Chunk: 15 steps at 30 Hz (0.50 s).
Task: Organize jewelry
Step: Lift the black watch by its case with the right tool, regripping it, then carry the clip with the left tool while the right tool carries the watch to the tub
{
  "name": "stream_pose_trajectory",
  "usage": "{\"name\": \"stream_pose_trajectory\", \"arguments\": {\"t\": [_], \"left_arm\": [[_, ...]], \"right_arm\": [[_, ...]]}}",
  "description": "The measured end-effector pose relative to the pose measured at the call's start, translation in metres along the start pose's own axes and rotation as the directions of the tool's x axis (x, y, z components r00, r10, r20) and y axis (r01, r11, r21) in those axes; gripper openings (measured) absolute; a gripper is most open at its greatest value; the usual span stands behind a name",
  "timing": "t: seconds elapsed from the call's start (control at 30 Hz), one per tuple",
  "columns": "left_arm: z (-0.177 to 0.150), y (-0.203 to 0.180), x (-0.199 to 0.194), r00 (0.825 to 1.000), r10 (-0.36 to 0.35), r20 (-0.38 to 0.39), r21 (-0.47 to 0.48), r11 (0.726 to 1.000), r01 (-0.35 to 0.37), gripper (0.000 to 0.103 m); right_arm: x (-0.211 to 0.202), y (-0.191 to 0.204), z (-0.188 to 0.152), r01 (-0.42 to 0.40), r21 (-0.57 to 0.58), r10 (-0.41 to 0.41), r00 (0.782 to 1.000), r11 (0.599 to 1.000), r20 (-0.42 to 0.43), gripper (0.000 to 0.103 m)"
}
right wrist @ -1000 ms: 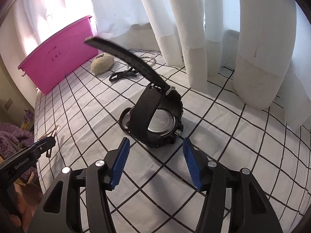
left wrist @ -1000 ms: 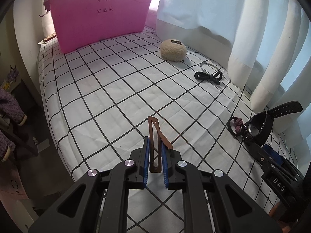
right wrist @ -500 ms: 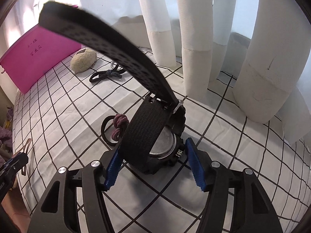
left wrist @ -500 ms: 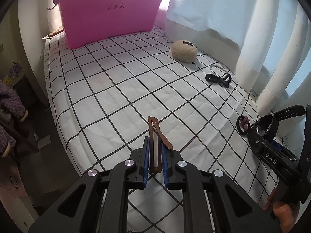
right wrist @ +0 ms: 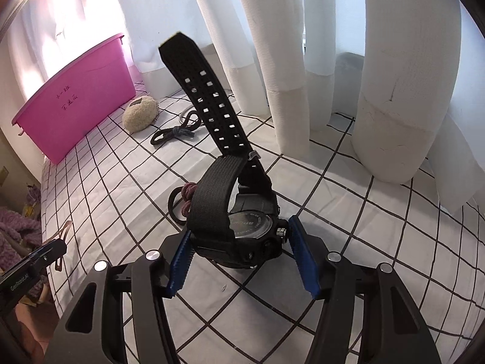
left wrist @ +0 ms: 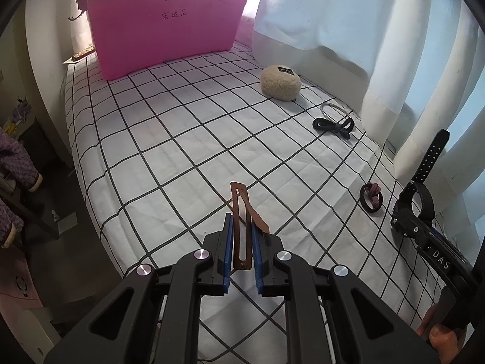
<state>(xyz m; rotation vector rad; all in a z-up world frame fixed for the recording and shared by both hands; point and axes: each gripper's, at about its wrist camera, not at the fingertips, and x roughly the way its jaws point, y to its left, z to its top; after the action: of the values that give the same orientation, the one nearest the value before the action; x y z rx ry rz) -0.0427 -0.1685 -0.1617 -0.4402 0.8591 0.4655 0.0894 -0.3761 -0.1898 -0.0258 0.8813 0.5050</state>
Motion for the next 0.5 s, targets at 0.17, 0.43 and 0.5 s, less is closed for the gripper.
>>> {"name": "stream_pose_trajectory", "arguments": {"t": [0.17,0.43,0.5], "left_arm": [[0.008,-0.008,-0.009,1.000,-0.008,0.017,0.008,1.000,0.008,0.012],[0.018,-0.018,-0.024,0.999,-0.013,0.029,0.019,1.000,0.013,0.012],[0.021,-0.019,-0.029,0.999,-0.012,0.033,0.021,1.000,0.011,0.012]], "right_arm": [[-0.011,-0.003,0.003,0.018,-0.025,-0.019,1.000,1.000,-0.002,0.056],[-0.024,0.002,0.009,0.020,-0.054,-0.020,1.000,0.998,-0.007,0.056],[-0.030,0.003,0.012,0.016,-0.060,-0.016,1.000,0.998,-0.002,0.056]]}}
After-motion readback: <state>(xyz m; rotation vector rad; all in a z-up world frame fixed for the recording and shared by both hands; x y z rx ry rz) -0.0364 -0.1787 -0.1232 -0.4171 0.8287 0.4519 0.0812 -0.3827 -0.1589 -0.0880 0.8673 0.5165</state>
